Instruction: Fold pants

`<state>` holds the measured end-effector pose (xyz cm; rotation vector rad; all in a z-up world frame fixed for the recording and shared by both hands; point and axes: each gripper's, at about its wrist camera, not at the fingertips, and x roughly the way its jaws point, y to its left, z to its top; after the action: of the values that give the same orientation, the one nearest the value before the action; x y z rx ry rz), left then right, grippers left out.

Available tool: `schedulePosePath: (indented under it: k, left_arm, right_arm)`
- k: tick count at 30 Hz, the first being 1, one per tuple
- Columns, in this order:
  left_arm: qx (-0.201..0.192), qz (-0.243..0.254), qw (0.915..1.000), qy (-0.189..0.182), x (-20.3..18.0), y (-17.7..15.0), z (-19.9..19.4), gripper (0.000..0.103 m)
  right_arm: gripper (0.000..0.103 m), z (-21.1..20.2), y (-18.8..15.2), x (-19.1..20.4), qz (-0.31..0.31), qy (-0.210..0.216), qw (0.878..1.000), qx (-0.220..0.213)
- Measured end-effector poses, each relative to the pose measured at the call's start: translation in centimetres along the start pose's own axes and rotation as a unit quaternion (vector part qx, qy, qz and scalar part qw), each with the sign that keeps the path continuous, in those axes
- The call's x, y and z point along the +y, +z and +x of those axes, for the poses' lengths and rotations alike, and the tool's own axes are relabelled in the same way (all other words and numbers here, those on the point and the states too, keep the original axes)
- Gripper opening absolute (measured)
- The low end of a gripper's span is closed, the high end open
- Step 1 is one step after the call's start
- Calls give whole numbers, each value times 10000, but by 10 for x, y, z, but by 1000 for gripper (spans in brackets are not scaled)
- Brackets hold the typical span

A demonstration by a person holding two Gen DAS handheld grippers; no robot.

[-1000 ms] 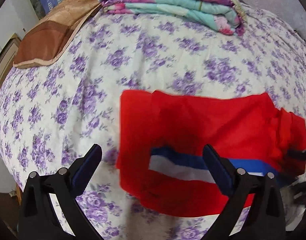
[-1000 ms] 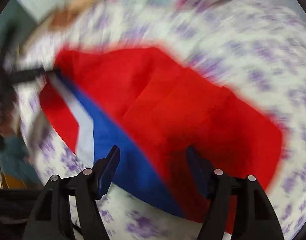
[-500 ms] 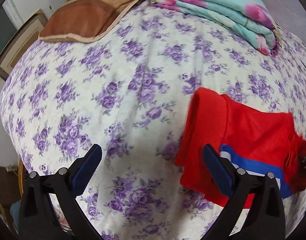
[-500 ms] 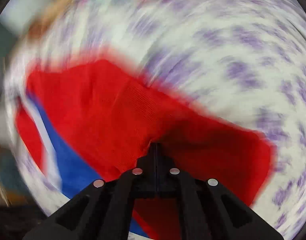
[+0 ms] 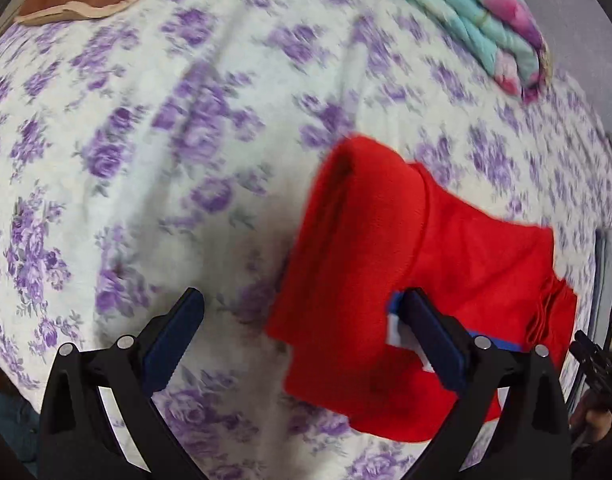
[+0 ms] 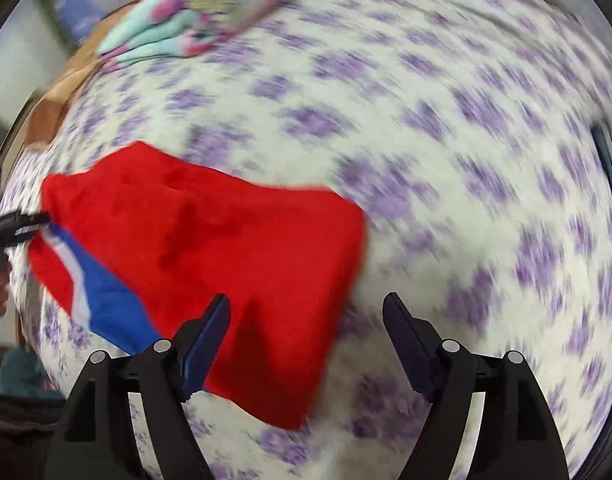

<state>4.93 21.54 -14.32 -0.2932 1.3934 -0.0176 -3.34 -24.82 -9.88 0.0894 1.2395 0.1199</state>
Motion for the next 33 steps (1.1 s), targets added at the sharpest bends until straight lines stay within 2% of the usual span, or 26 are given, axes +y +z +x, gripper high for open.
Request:
schedulePosePath:
  k: [2,4,5,6,7,9,10,13,15,17,20,22,24,25,26,27,28,29,31,32,33]
  left_arm:
    - [-105,284,9994,-137,-10,-3,-9,98]
    - [-142,539,9984,-86,-20,-8,-10,98]
    - [-23,686,9976,37,-25,-10,-3,93]
    - [169,789,9967,97,-29,-12,7,82]
    - [345,822,9959,134,-32,-14,18,78]
    - [130,746,9968,253,-36,-14,17,73]
    - [31,772,9967,247,-40,-14,14,61]
    - [-107,1000,9945,283,-55,-15,0,45]
    - [-409,1160,9920,295,-73,-19,-27,40]
    - [-756,1437,9867,90,-105,-27,-68,38]
    - [-1093,1891,9757,-158,-170,-48,-109,38]
    - [-1094,2220,9684,-299,-219,-64,-114,38]
    - [-932,2538,9617,-461,-271,-84,-100,40]
    - [-863,2610,9602,-487,-287,-91,-91,46]
    - [-691,2720,9578,-623,-312,-96,-71,73]
    - [-486,2818,9559,-673,-329,-100,-54,89]
    - [-287,2895,9553,-521,-340,-104,-32,94]
    - [-74,2969,9545,-259,-353,-109,-14,88]
    - [294,2997,9533,-238,-365,-114,-4,85]
    - [286,2951,9545,-308,-365,-115,-13,85]
    - [33,2975,9542,-311,-362,-117,-29,85]
  right_arm:
    - [79,3,-8,-6,165,15,9999,3]
    - [79,4,-15,-9,193,26,9998,3]
    - [79,3,-18,-11,222,43,9997,-2]
    - [79,3,-20,-12,259,70,9996,-16]
    - [79,2,-21,-11,288,86,9995,-33]
    - [79,-2,-22,-7,303,133,9994,-93]
    - [79,-4,-23,-4,271,158,9994,-120]
    - [79,-8,-23,1,207,282,9992,-178]
    - [79,-12,-23,2,112,391,9988,-260]
    - [79,-16,-20,-4,39,519,9981,-335]
    - [79,-18,-12,-17,-23,644,9971,-417]
    - [79,-20,-8,-29,28,692,9966,-456]
    - [79,-23,-8,-42,42,875,9948,-524]
    - [79,-23,-10,-48,39,894,9947,-505]
    - [79,-21,-13,-55,47,907,9949,-429]
    - [79,-19,-15,-60,55,948,9949,-354]
    - [79,-16,-19,-66,85,1060,9941,-222]
    - [79,-15,-21,-69,92,1134,9934,-146]
    - [79,-15,-25,-73,10,1190,9929,-79]
    - [79,-17,-26,-74,-71,1160,9932,-84]
    - [79,-18,-26,-75,-125,1173,9930,-90]
